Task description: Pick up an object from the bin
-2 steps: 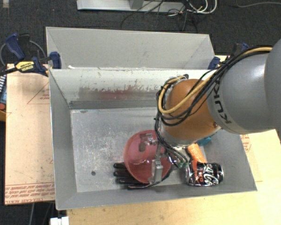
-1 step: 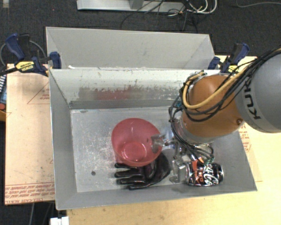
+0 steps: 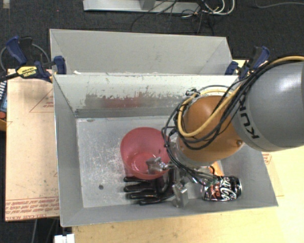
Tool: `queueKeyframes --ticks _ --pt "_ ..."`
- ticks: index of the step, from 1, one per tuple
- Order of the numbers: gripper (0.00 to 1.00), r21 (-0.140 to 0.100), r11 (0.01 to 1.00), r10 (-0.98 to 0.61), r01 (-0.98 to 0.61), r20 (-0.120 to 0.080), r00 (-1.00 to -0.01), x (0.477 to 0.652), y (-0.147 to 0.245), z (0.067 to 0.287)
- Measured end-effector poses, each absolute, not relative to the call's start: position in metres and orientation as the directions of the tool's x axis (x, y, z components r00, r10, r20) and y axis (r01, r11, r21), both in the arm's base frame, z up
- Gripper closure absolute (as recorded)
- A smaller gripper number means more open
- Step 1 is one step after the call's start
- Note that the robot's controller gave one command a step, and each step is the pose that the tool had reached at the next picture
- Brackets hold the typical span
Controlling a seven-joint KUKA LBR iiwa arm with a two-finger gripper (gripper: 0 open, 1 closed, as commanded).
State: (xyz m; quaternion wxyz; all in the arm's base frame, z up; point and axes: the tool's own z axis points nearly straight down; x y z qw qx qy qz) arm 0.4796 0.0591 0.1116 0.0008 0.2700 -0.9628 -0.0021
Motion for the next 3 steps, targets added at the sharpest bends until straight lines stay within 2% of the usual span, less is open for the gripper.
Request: queueKeyframes --ticks 1,2,3 --pt "0.0 -0.003 0.732 -0.681 -0.681 -0.013 -0.732 0.495 0.09 0.072" --pt "1.0 -0.001 0.719 -0.695 -0.695 -0.013 -0.719 0.484 0.104 0.073" --pt "1.0 -0.001 0.719 -0.695 -0.695 -0.013 -0.719 0.484 0.104 0.073"
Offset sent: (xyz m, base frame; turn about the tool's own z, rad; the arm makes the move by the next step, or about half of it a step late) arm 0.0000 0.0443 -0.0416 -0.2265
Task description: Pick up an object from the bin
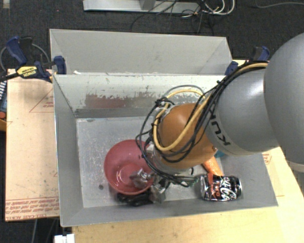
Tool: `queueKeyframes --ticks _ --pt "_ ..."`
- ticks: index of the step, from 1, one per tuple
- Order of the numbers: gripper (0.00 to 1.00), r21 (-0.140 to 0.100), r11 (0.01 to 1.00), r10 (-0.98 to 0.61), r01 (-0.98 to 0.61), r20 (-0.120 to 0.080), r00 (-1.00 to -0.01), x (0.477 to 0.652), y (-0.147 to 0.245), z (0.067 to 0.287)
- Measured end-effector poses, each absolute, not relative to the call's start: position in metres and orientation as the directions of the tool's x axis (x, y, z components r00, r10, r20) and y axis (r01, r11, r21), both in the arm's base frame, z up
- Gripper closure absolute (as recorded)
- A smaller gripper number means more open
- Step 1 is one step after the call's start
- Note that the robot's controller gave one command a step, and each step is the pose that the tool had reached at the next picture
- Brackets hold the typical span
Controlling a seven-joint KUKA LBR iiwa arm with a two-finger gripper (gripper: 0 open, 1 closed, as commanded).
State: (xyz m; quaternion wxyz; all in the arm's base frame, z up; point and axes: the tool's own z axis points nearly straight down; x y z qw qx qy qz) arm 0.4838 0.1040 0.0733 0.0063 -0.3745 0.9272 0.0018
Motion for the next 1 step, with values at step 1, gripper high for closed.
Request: queueKeyframes --ticks 1 --pt "1.0 -0.003 0.721 -0.693 -0.693 -0.017 -0.72 0.4848 0.1044 0.0758"
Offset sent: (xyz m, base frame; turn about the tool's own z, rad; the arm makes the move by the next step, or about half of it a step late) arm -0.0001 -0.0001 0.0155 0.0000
